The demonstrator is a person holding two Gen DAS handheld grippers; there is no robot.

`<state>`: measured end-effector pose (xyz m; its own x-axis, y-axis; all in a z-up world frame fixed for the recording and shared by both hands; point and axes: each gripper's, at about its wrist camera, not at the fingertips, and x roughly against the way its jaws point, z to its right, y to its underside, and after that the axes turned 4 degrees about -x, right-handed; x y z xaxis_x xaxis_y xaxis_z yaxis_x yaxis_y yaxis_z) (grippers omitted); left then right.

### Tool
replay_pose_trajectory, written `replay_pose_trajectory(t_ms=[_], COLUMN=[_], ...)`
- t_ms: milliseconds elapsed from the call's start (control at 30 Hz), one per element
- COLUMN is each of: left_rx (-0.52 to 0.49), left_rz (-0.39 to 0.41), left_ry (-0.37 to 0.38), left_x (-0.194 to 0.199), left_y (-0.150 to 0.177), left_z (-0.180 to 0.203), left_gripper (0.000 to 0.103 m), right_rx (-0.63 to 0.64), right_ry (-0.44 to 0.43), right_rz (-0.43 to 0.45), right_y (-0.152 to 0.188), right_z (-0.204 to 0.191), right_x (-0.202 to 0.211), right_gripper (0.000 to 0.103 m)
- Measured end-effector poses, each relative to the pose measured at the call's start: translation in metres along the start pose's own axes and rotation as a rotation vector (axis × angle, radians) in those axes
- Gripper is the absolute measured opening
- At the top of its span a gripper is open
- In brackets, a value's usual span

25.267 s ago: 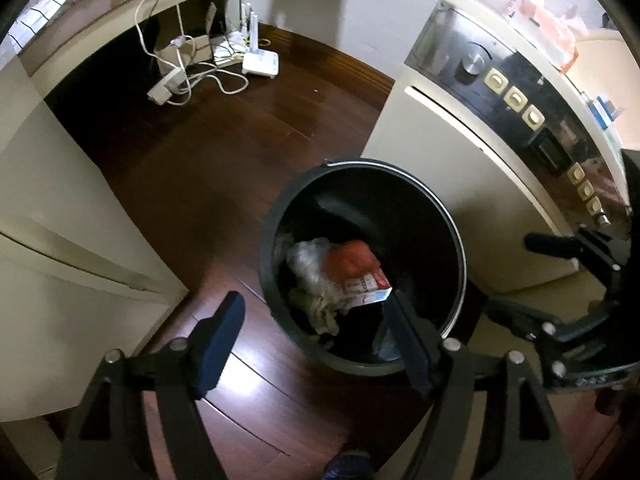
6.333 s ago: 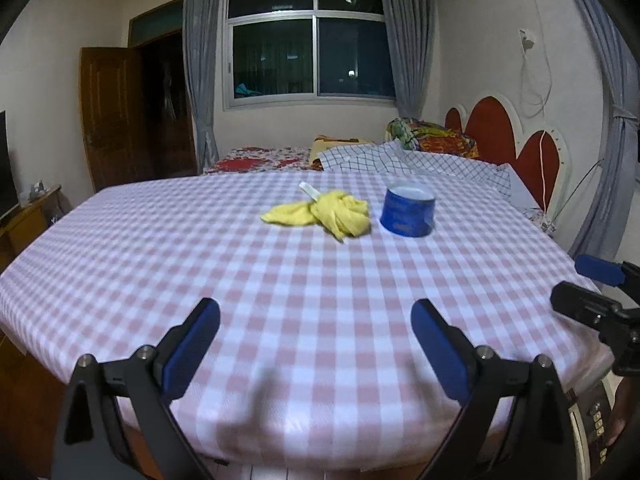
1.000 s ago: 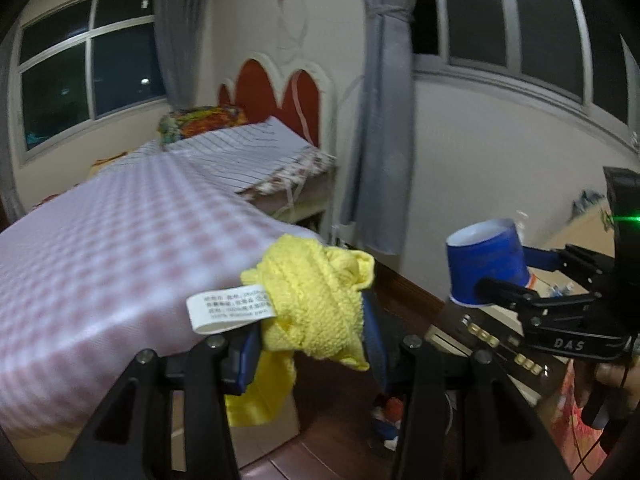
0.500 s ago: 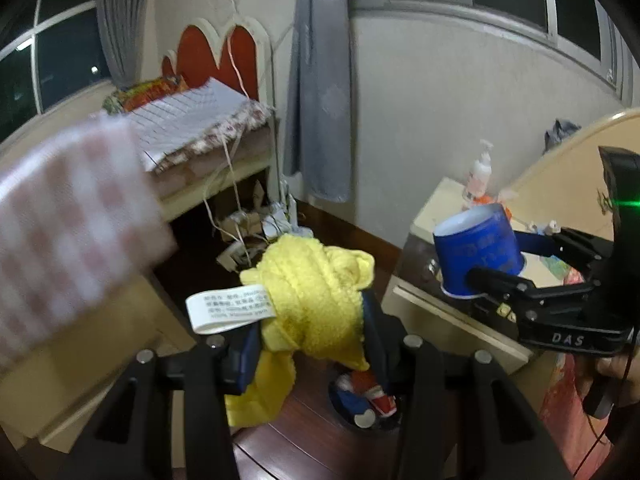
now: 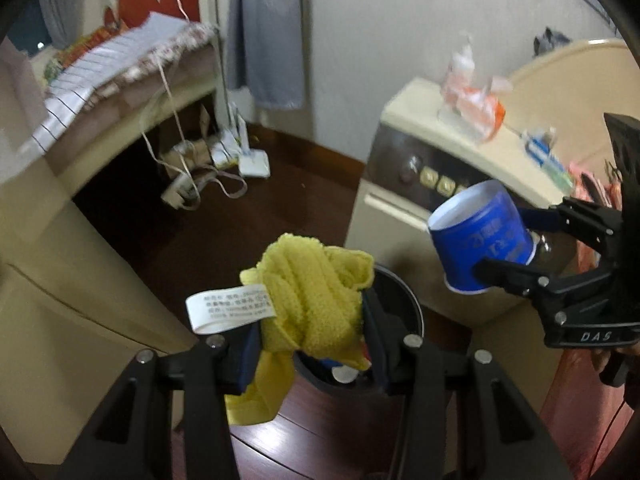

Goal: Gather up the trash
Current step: 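Lift yellow cloth and blue cup and carry them to the black bin, then open both tools over the bin to drop cloth and cup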

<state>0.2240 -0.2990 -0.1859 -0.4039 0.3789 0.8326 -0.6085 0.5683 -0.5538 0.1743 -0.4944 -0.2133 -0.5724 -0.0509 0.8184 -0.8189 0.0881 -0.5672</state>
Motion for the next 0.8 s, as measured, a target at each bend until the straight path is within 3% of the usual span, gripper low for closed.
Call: replay_pose_trajectory(t_ms=[300, 333, 367, 400, 433, 467, 533, 700, 800], left_rx=[-0.009, -0.008, -0.006, -0.001, 0.024, 0.053, 0.106, 0.089, 0.107], left_rz=[-0.156, -0.187, -0.197, -0.209, -0.220, -0.234, -0.267, -0.220, -0.211], left_ry=[0.098, 0.141, 0.161, 0.144, 0.098, 0.086, 0.041, -0.046, -0.062], left_x=[-0.071, -0.083, -0.090, -0.098, -0.104, -0.108, -0.110, -0.091, -0.084], left_y=[0.016, 0.019, 0.021, 0.023, 0.027, 0.029, 0.036, 0.049, 0.055], left_z=[0.007, 0.009, 0.010, 0.010, 0.005, -0.001, -0.015, -0.023, -0.025], left_gripper=[0.048, 0.052, 0.066, 0.076, 0.090, 0.093, 0.093, 0.098, 0.099], right_rx=[0.070, 0.094, 0.126, 0.162, 0.196, 0.213, 0.219, 0.036, -0.035], right_ry=[-0.056, -0.083, -0.090, -0.064, -0.016, -0.016, -0.021, 0.001, 0.019], right_rz=[-0.143, -0.176, -0.199, -0.211, -0.239, -0.256, -0.272, -0.263, -0.260], right_y=[0.027, 0.031, 0.035, 0.040, 0.049, 0.054, 0.062, 0.065, 0.067], right_z=[0.010, 0.008, 0.005, 0.002, 0.001, 0.000, 0.002, 0.024, 0.027], right_x=[-0.078, -0.090, -0.100, -0.112, -0.127, -0.134, -0.142, -0.143, -0.141], right_gripper=[0.074, 0.074, 0.074, 0.076, 0.088, 0.098, 0.099, 0.103, 0.103])
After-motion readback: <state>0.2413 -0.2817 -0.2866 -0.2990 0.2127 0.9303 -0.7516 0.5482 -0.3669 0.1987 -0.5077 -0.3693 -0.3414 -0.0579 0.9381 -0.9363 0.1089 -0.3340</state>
